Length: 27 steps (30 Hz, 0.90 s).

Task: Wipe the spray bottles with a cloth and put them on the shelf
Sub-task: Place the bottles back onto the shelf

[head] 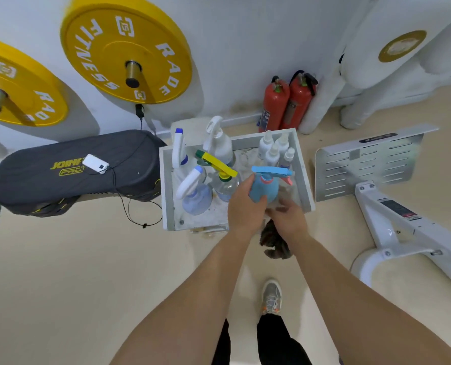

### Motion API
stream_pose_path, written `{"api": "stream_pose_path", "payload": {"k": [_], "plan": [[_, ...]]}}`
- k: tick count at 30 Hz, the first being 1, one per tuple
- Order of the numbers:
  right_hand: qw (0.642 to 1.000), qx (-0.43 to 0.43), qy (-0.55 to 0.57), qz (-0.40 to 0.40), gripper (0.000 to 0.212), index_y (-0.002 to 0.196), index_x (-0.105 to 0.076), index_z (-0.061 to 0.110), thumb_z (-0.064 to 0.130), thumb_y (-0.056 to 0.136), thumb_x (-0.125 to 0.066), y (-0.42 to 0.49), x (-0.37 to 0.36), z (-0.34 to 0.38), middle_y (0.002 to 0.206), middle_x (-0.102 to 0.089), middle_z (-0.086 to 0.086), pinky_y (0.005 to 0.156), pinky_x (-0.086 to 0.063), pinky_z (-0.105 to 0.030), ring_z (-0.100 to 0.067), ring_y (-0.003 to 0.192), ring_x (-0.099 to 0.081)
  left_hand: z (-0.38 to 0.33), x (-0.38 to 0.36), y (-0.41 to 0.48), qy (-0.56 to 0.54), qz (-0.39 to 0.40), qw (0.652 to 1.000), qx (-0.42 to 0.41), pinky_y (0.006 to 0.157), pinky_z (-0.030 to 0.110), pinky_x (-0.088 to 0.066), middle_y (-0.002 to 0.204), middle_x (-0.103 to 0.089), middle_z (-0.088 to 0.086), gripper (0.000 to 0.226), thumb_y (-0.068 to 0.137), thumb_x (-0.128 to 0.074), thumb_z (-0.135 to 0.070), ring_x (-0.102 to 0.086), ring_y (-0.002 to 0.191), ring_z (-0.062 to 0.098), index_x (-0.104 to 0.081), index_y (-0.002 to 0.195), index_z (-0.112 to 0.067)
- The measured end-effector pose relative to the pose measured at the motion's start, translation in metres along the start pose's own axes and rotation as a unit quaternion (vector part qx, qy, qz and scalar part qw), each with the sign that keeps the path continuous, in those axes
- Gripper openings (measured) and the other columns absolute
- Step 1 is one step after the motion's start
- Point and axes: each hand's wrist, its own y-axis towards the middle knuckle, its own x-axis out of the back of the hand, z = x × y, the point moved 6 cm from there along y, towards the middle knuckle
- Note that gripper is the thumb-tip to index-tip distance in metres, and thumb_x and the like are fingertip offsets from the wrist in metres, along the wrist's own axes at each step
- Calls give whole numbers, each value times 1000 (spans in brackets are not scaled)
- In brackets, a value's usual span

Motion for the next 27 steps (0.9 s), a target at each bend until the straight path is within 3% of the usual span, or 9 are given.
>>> {"api": "stream_pose_path", "payload": {"k": [3,8,12,14,18,21,24,25,27], "plan": [[1000,-18,-11,2,51,136,-56,13,26,89,-72,-14,-10,-1,122,-68,-5,94,-45,-32,-23,109,-63,12,17,-16,27,53,998,32,95,35,-51,126,-67,-3,45,93,-66,-22,-64,108,14,-59,137,-24],[1000,-7,-10,-24,35,117,-62,16,31,87,-70,-36,-7,19,106,-69,-2,85,-45,-32,-22,98,-63,47,58,-34,125,96,983,93,86,23,-43,116,-71,0,28,93,-67,-23,-65,109,20,-70,120,-16],[996,64,-66,-20,17,93,-65,19,35,89,-68,-54,3,58,89,-67,2,76,-45,-31,-17,85,-63,45,96,-46,126,97,981,113,74,26,-47,83,-65,-5,9,92,-63,-21,-62,83,19,-71,89,-17],[992,111,-63,-2,18,86,-66,16,33,90,-70,-66,2,85,80,-65,3,72,-44,-31,-12,76,-59,37,115,-48,126,81,983,104,73,26,-48,80,-65,-6,11,92,-62,-23,-61,81,18,-72,90,-19],[989,130,46,52,26,75,-64,16,31,96,-64,-85,-12,125,74,-61,1,78,-47,-34,-18,76,-58,9,124,-67,-28,153,977,145,81,34,-55,108,-69,-5,18,94,-61,-50,-66,92,18,-67,104,-35],[981,100,131,99,24,75,-62,13,25,96,-59,-99,-35,136,75,-58,-4,77,-45,-36,-19,78,-56,-3,120,-87,-158,189,948,202,75,37,-61,98,-73,-5,42,96,-49,-65,-71,84,20,-70,109,-31],[964,35,212,158,15,72,-61,19,27,84,-61,-109,-68,128,69,-60,-1,79,-48,-42,-21,75,-58,5,130,-92,-208,147,942,219,70,33,-58,91,-74,-1,49,97,-44,-66,-70,69,16,-73,100,-26],[953,4,237,187,12,79,-65,16,27,81,-61,-112,-79,122,74,-63,-5,82,-50,-45,-24,79,-61,14,135,-93,-217,131,940,229,70,32,-56,90,-74,-2,50,97,-44,-66,-69,68,16,-72,99,-25],[938,-32,256,232,33,103,-62,5,24,75,-60,-120,-96,113,88,-64,-14,84,-52,-42,-28,86,-62,33,148,-95,-227,128,937,231,71,31,-54,88,-72,-3,45,96,-50,-63,-66,68,17,-71,102,-24]]}}
